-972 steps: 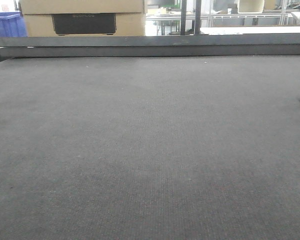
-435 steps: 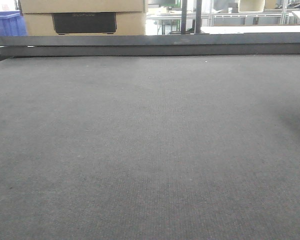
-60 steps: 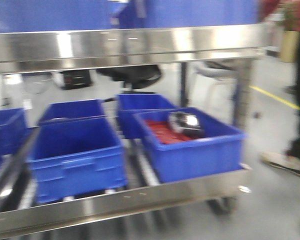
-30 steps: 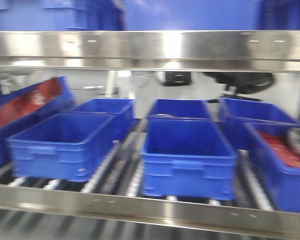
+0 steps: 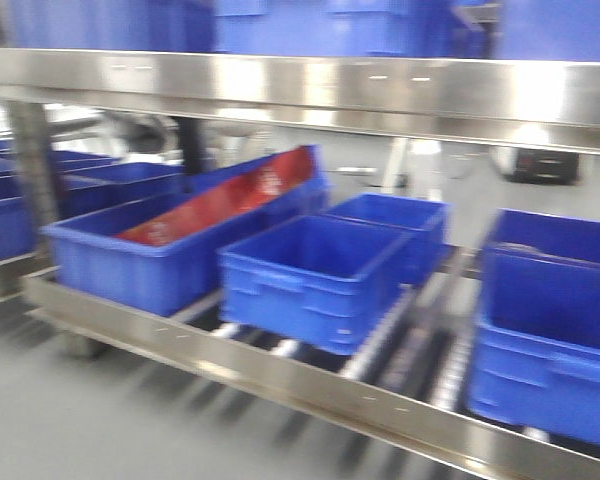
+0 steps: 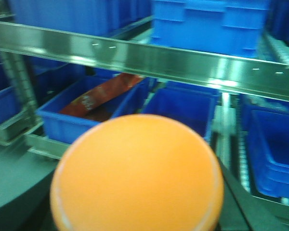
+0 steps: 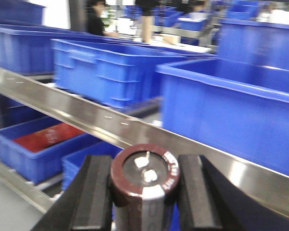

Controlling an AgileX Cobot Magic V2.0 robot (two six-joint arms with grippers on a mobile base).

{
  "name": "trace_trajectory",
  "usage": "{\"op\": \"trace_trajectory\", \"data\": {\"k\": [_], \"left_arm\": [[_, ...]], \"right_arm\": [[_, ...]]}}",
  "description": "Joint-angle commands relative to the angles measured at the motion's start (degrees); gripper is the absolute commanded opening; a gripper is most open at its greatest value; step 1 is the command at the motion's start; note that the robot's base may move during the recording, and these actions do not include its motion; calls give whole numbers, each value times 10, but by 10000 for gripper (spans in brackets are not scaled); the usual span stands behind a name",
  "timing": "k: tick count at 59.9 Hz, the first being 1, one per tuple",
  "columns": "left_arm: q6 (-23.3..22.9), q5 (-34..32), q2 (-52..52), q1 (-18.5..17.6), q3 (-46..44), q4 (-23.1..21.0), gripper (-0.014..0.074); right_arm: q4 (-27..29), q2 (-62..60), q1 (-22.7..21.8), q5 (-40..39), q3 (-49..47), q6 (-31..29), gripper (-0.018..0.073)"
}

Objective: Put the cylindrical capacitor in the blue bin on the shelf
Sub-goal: 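Drive the base along the shelf up to the blue bins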

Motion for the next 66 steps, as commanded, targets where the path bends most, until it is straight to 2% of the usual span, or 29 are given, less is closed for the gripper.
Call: {"op": "trace_trajectory", "data": {"k": [1,10,66], "left_arm": [[2,-7,-5,-13,-4,-1,-111],[2,-7,-5,-33,-4,0,-111],[2,-7,-5,-33,-4,0,-111]], "right_arm": [[-3,-4,0,-13,-3,-2,-122],[-2,-4,0,-13,-3,-2,-122],[-1,-4,0,-13,-3,-2,-122]]}}
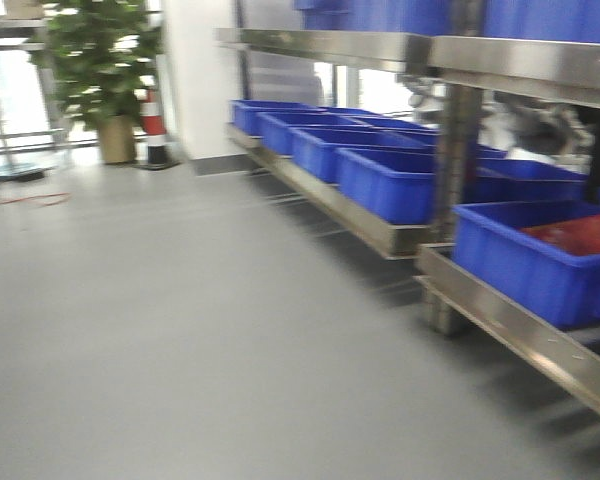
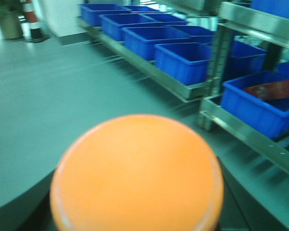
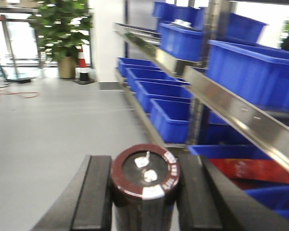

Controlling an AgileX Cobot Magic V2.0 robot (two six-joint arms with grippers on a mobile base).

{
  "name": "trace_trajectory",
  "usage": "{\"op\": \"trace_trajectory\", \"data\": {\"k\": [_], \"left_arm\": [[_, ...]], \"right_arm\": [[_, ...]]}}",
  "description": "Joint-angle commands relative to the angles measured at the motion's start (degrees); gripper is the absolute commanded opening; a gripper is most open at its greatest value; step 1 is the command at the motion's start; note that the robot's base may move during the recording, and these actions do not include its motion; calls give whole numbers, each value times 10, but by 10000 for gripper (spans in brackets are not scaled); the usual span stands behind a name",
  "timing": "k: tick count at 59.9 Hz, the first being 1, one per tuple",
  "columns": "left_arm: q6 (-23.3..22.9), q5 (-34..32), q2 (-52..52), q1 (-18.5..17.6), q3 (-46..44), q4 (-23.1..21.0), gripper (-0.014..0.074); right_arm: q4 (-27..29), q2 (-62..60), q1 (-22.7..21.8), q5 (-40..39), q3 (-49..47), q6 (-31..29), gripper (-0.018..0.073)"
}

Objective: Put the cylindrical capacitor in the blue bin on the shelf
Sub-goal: 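Drive the base along the shelf up to the blue bins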

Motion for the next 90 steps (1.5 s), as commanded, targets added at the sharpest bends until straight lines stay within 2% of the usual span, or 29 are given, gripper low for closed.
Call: {"op": "trace_trajectory", "data": {"k": [1,90], "left_arm": [[2,-7,-5,-4,-4,-3,-111],[2,-7,-5,-4,-4,-3,-111]], "right_arm": [[-2,-4,0,-13,-3,-2,-122],[-2,-4,0,-13,-3,-2,-122]]}}
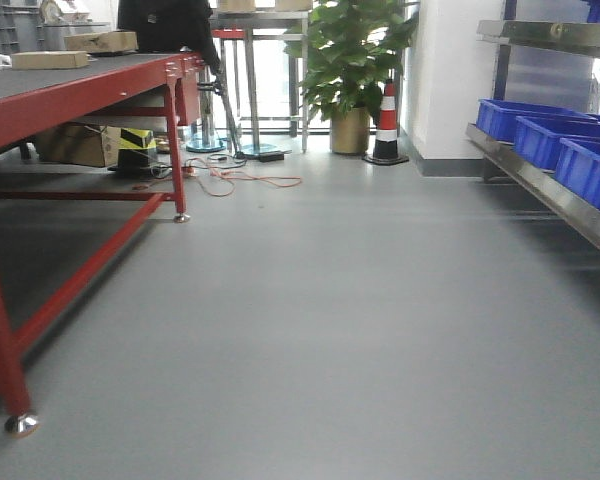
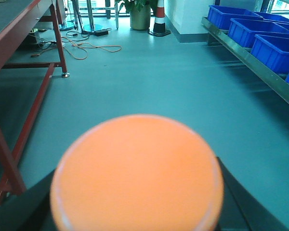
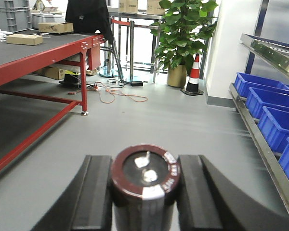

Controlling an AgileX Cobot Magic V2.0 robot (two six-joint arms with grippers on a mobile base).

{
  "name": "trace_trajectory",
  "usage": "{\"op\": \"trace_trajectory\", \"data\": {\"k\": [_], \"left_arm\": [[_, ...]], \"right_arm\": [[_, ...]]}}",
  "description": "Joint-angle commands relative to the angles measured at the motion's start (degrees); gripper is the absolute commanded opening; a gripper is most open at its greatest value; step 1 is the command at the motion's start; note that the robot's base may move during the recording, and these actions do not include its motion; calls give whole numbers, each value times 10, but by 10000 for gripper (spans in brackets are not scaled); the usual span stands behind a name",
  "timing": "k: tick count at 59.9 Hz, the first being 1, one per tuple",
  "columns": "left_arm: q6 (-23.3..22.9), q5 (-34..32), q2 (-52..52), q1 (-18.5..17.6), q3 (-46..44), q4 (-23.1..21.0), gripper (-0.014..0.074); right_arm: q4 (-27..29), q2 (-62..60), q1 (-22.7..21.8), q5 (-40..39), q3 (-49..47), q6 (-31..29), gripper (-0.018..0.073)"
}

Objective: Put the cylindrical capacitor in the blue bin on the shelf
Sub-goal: 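Drive the base along the shelf up to the blue bins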

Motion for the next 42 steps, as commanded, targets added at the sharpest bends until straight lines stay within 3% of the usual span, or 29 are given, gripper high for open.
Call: {"op": "trace_trajectory", "data": {"k": [1,42], "left_arm": [[2,-7,-3,-4,-4,-3,-111],[2,-7,-3,-4,-4,-3,-111]], "right_arm": [[-2,-4,0,-13,-3,-2,-122],[-2,-4,0,-13,-3,-2,-122]]}}
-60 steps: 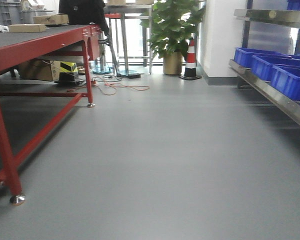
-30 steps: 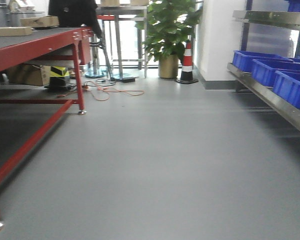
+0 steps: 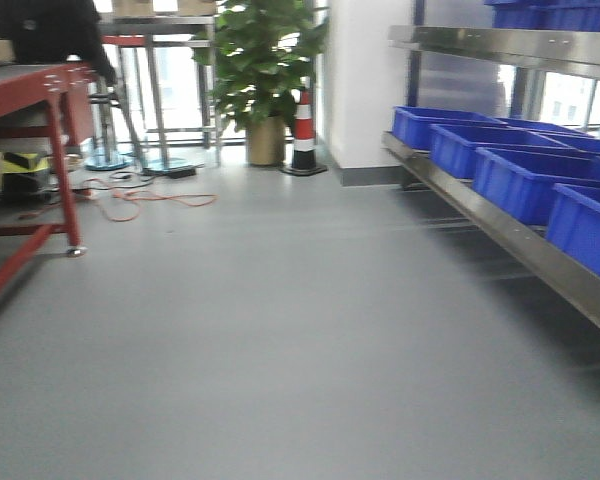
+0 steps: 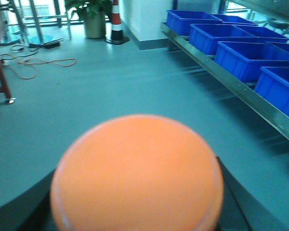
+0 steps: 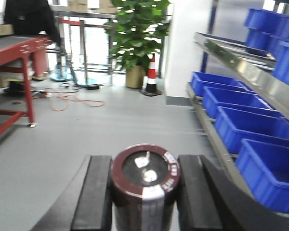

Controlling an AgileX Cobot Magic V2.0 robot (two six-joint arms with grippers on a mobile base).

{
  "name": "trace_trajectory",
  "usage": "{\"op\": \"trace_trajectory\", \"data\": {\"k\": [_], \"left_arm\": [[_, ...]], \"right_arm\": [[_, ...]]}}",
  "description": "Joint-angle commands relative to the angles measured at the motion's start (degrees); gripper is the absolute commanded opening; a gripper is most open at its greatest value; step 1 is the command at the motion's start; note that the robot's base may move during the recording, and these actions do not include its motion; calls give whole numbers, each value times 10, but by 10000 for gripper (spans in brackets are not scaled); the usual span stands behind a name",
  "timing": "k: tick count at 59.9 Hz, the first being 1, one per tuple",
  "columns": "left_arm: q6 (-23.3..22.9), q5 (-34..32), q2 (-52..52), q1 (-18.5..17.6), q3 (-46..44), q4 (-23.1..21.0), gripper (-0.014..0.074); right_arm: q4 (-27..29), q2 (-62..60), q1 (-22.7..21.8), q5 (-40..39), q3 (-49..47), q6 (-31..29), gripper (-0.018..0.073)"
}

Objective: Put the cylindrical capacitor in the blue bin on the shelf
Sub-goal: 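Drive the base along the shelf up to the blue bins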

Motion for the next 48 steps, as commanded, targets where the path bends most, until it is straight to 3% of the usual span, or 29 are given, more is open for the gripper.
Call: {"op": "trace_trajectory", "data": {"k": [1,48], "left_arm": [[2,-7,-3,-4,-4,-3,-111],[2,-7,-3,-4,-4,-3,-111]], "right_arm": [[-2,-4,0,-13,-3,-2,-122],[-2,-4,0,-13,-3,-2,-122]]}}
